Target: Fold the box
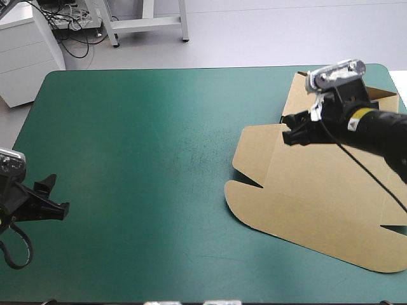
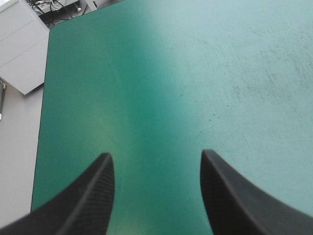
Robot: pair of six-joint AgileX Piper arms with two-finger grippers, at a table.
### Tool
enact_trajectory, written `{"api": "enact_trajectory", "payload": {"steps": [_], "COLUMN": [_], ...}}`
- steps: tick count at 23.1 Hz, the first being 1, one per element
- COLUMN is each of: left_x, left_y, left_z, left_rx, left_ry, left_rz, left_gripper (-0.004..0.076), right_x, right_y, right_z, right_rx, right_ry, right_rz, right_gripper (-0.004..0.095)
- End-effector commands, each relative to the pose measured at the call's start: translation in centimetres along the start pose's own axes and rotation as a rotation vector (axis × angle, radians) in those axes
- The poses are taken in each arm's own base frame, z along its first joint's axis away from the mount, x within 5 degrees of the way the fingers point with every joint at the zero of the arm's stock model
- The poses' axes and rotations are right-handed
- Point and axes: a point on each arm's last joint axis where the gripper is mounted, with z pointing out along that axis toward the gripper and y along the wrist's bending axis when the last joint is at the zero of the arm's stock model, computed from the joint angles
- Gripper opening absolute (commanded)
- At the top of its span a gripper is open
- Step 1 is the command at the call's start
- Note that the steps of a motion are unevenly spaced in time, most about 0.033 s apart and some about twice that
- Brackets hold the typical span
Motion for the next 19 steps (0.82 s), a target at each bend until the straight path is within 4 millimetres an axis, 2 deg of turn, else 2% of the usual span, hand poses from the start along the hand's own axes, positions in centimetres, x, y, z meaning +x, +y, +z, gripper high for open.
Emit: {"api": "enact_trajectory", "payload": {"steps": [1, 6, 9, 10, 13, 17, 19], "left_x": [-0.3, 1.4, 2.9, 3.9, 5.5, 8.1, 9.2], "left_y": [0.2, 0.2, 0.3, 0.2, -0.3, -1.1, -1.3], "left_z": [-0.6, -0.9, -0.9, -0.8, -0.6, -0.3, 0.0], "left_rx": [0.006, 0.021, 0.021, 0.029, 0.072, 0.153, 0.167], "left_ry": [-0.133, -0.164, -0.162, -0.158, -0.160, -0.206, -0.210], "left_rz": [-0.027, -0.048, -0.046, -0.047, -0.059, -0.090, -0.094], "left_gripper": [0.0379, 0.0379, 0.0379, 0.0379, 0.0379, 0.0379, 0.0379], "right_x": [1.1, 4.5, 6.6, 8.0, 10.5, 15.2, 16.7], "right_y": [1.1, 1.2, 1.1, 1.1, 1.1, 1.1, 1.2], "right_z": [-3.3, -4.8, -5.0, -5.2, -5.5, -4.8, -4.8], "right_rx": [-0.007, 0.010, 0.010, 0.008, 0.005, -0.002, -0.019], "right_ry": [-0.154, -0.148, -0.132, -0.139, -0.170, -0.128, -0.121], "right_rz": [-0.048, -0.090, -0.098, -0.107, -0.107, -0.099, -0.085], "right_gripper": [0.0572, 0.0572, 0.0572, 0.0572, 0.0572, 0.0572, 0.0572]}}
